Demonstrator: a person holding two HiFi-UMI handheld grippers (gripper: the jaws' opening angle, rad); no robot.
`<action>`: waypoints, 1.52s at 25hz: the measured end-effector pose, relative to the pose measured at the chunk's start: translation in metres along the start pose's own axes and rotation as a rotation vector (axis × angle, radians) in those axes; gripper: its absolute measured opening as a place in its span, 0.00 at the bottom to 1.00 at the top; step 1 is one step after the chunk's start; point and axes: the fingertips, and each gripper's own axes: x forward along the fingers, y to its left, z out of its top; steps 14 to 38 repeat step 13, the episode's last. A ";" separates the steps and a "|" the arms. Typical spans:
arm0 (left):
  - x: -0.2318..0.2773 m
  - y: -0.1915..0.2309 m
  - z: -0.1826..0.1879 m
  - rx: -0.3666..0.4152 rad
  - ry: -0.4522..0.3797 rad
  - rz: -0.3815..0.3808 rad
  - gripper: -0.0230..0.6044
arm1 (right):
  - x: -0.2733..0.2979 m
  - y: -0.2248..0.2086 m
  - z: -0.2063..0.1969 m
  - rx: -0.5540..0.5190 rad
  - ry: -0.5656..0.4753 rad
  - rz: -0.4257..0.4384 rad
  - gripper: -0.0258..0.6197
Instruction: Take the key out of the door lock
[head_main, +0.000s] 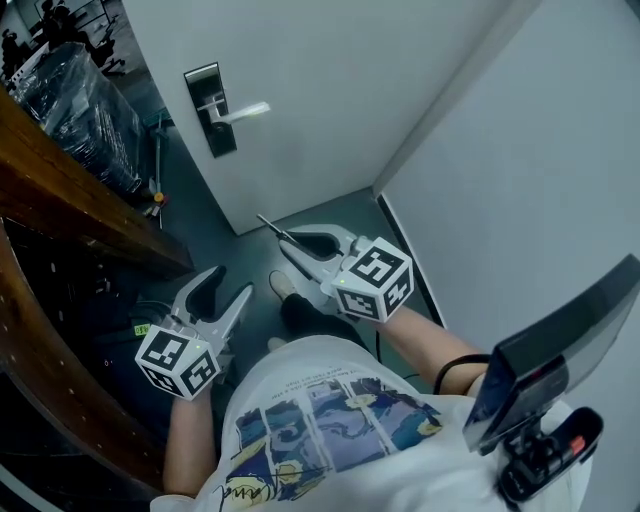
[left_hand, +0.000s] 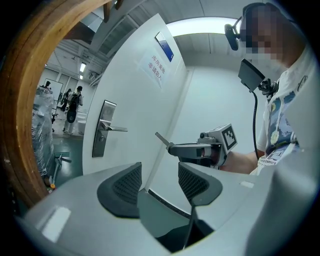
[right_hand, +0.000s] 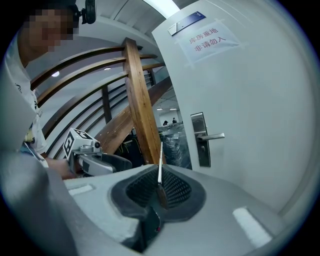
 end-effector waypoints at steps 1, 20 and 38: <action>-0.001 0.001 -0.001 -0.002 0.001 0.002 0.42 | 0.002 0.000 0.000 0.000 0.002 0.001 0.08; 0.003 0.016 -0.006 -0.023 0.011 -0.010 0.42 | 0.014 -0.009 -0.006 0.038 0.036 -0.018 0.08; 0.003 0.016 -0.006 -0.023 0.011 -0.010 0.42 | 0.014 -0.009 -0.006 0.038 0.036 -0.018 0.08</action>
